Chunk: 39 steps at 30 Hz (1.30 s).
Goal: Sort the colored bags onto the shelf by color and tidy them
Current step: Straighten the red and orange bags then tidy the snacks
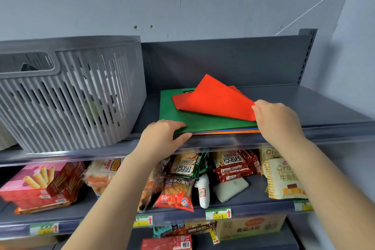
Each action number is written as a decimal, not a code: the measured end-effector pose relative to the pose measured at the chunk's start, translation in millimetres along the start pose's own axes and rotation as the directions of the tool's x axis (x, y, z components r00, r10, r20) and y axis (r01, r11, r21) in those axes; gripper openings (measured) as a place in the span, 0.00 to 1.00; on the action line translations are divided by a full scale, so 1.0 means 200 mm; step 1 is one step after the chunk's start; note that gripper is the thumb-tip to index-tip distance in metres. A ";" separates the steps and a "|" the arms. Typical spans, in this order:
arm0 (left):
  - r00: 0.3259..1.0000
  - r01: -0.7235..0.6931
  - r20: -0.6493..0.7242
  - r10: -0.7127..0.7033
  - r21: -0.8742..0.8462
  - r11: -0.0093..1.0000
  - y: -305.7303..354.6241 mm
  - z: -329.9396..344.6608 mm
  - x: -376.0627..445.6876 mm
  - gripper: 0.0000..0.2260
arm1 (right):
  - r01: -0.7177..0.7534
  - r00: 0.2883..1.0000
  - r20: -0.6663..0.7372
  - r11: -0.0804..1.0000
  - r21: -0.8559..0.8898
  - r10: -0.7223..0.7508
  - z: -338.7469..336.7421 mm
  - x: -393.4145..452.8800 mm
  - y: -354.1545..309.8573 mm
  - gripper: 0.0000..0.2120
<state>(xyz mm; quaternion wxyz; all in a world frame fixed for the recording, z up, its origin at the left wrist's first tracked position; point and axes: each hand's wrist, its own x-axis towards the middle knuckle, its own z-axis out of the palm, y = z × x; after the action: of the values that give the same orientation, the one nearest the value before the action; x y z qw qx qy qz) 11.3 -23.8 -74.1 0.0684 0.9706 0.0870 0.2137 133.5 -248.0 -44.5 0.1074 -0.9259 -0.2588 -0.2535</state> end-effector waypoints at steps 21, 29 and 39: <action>0.888 0.196 -0.268 -0.373 -0.512 0.836 -0.01 -0.12 -0.43 0.16 | -0.134 0.990 0.082 0.940 0.313 0.114 -0.06 -0.20 0.11 0.18; 0.688 0.485 0.318 -0.652 -0.870 0.087 0.05 -0.20 -0.35 0.11 | -0.377 0.924 0.285 0.741 0.555 0.256 -0.05 -0.19 0.13 0.26; 0.720 0.487 0.305 -0.623 -0.861 0.142 0.14 -0.27 -0.57 0.13 | -0.707 0.685 0.702 -0.052 0.705 0.194 -0.09 -0.24 0.26 0.11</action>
<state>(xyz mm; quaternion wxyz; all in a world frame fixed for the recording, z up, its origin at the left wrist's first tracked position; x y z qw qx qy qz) -110.5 -67.8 -66.9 0.6501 0.6485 0.3120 0.2437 118.4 -317.6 -58.5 0.6977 -0.6804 -0.0373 0.2209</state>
